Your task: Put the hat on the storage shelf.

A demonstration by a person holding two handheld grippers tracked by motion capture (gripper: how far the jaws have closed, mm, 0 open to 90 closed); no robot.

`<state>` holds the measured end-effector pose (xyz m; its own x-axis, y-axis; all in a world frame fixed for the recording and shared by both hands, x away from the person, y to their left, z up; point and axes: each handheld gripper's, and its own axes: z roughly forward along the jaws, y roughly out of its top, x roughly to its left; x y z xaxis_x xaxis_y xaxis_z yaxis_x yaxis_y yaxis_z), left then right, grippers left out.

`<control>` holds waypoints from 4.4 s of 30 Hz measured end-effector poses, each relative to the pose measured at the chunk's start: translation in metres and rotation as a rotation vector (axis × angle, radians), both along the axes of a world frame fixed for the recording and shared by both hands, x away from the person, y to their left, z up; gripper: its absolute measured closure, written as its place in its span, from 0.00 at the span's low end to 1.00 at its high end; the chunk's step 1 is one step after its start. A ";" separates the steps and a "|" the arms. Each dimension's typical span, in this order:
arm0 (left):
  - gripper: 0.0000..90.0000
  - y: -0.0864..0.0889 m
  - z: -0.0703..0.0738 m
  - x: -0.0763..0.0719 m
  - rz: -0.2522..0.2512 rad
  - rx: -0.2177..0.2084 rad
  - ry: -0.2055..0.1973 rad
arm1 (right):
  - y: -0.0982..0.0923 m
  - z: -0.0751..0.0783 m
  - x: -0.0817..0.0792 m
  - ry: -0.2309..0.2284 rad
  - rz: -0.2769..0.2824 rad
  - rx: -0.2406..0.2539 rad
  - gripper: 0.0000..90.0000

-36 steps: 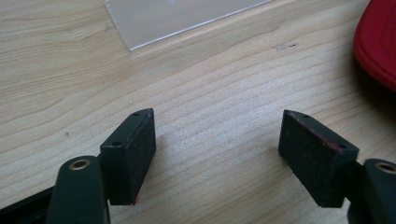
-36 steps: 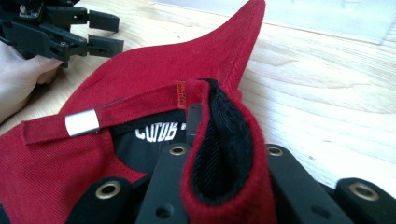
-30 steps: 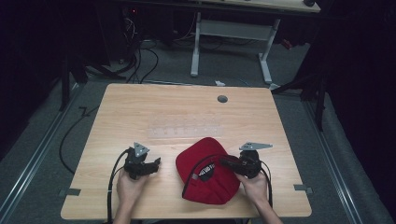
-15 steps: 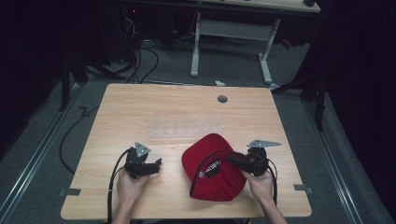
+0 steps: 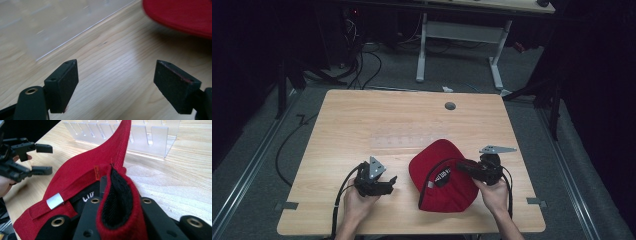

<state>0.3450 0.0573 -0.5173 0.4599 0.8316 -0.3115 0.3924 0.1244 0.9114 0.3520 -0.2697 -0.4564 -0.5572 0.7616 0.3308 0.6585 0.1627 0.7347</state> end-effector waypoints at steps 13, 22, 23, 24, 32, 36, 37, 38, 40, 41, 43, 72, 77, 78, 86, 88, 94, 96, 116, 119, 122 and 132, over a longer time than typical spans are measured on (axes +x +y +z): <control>0.19 -0.035 0.010 -0.018 -0.142 0.023 -0.021 | 0.002 0.016 0.006 0.017 -0.001 0.045 0.91; 0.18 -0.045 0.016 -0.021 -0.176 0.047 -0.067 | 0.011 0.019 0.011 0.039 0.014 0.010 0.91; 0.18 -0.046 0.016 -0.021 -0.176 0.056 -0.074 | 0.012 0.019 0.011 0.044 0.012 0.009 0.91; 0.19 -0.047 0.016 -0.022 -0.179 0.072 -0.086 | 0.013 0.020 0.011 0.044 0.011 0.003 0.91; 0.28 -0.053 0.014 -0.026 -0.194 0.125 -0.150 | 0.018 0.018 0.012 0.068 0.021 -0.011 0.91; 0.30 -0.052 0.014 -0.025 -0.190 0.150 -0.162 | 0.020 0.016 0.013 0.082 0.026 -0.012 0.91; 0.31 -0.053 0.014 -0.025 -0.188 0.161 -0.164 | 0.020 0.016 0.013 0.085 0.027 -0.013 0.91; 0.32 -0.054 0.014 -0.025 -0.185 0.178 -0.170 | 0.021 0.016 0.013 0.085 0.031 -0.010 0.91; 0.36 -0.055 0.014 -0.024 -0.189 0.185 -0.171 | 0.023 0.017 0.011 0.085 0.049 -0.004 0.91; 0.38 -0.054 0.014 -0.024 -0.197 0.177 -0.170 | 0.025 0.017 0.010 0.080 0.051 -0.009 0.91; 0.58 -0.055 0.016 -0.027 -0.219 0.136 -0.178 | 0.026 0.016 0.010 0.085 0.063 0.006 0.91; 0.95 -0.046 0.045 -0.040 -0.373 0.132 -0.103 | -0.026 0.045 0.018 -0.082 -0.065 0.210 0.53; 0.95 -0.030 0.050 -0.031 -0.289 0.073 -0.090 | -0.037 0.046 0.018 -0.132 -0.111 0.216 0.51; 0.95 -0.030 0.050 -0.031 -0.289 0.073 -0.090 | -0.038 0.044 0.017 -0.139 -0.121 0.211 0.51; 0.95 -0.012 0.058 -0.021 -0.235 -0.002 -0.077 | -0.024 0.011 0.021 -0.073 -0.084 0.025 0.47; 0.95 -0.008 0.062 -0.019 -0.223 -0.027 -0.069 | -0.020 0.005 0.022 -0.077 -0.077 -0.012 0.47; 0.95 0.003 0.067 -0.010 -0.191 -0.097 -0.048 | -0.006 -0.033 0.023 -0.014 -0.059 -0.139 0.44; 0.95 0.006 0.069 -0.006 -0.173 -0.110 -0.046 | -0.003 -0.047 0.022 -0.001 -0.047 -0.205 0.43; 0.95 0.035 0.095 0.027 -0.041 -0.278 -0.047 | -0.004 -0.075 0.014 -0.105 -0.186 -0.350 0.37; 0.95 0.043 0.102 0.032 -0.012 -0.285 -0.064 | -0.004 -0.075 0.014 -0.107 -0.187 -0.350 0.37; 0.95 0.046 0.105 0.035 0.004 -0.303 -0.072 | -0.004 -0.075 0.014 -0.107 -0.187 -0.350 0.37; 0.95 0.055 0.107 0.056 0.077 -0.299 -0.095 | -0.004 -0.075 0.013 -0.106 -0.191 -0.350 0.37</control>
